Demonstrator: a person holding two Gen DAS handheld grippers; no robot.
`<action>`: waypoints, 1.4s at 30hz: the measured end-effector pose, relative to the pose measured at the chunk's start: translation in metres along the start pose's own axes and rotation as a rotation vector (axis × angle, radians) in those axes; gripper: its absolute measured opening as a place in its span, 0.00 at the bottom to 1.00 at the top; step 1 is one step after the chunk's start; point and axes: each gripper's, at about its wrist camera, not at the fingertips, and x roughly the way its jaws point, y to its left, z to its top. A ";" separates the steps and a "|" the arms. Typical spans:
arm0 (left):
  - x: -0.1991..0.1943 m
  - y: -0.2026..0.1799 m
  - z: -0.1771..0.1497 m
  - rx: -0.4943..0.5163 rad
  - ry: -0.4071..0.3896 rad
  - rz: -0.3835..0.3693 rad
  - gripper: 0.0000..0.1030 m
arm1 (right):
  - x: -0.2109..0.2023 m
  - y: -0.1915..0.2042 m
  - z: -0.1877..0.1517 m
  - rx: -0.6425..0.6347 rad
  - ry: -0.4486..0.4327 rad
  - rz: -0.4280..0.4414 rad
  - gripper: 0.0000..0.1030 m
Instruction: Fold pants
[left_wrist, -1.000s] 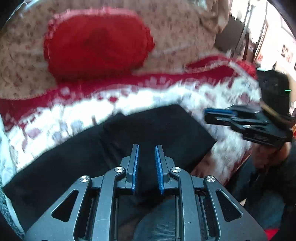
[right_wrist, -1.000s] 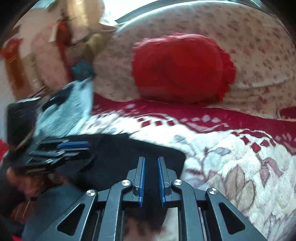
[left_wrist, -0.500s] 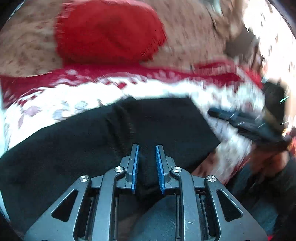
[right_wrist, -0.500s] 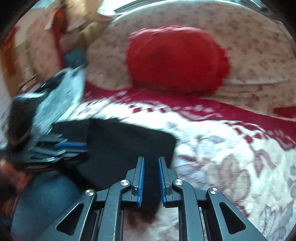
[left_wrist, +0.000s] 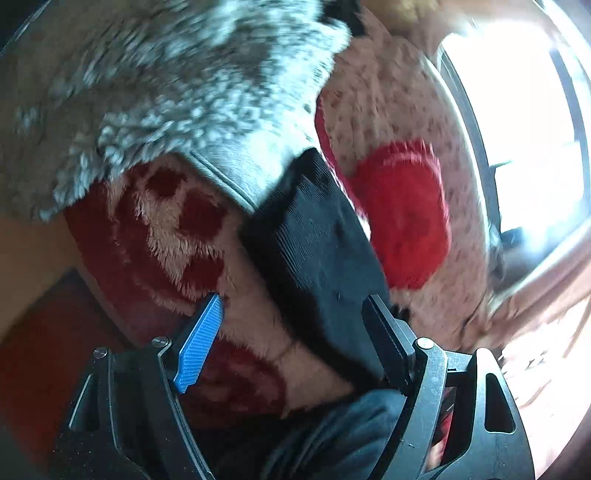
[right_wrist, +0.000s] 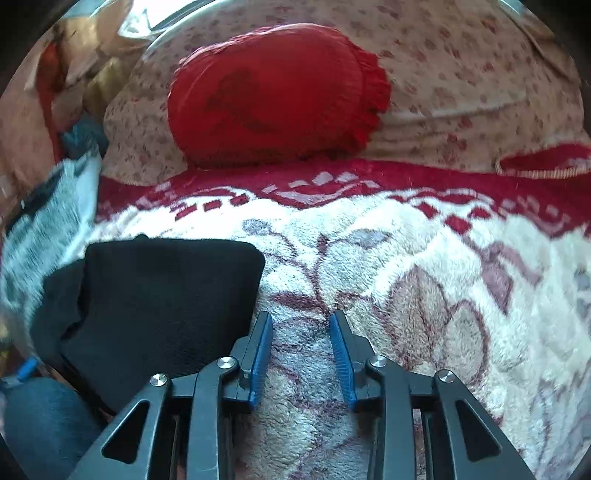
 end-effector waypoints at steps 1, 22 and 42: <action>0.003 0.003 0.003 -0.027 -0.009 -0.016 0.75 | 0.000 -0.001 0.000 0.001 -0.001 0.001 0.30; 0.011 -0.057 0.007 0.285 -0.098 0.196 0.08 | -0.001 -0.003 -0.003 0.009 -0.003 0.013 0.30; 0.136 -0.313 -0.160 1.243 0.323 -0.107 0.08 | -0.001 -0.028 -0.002 0.199 0.025 0.171 0.32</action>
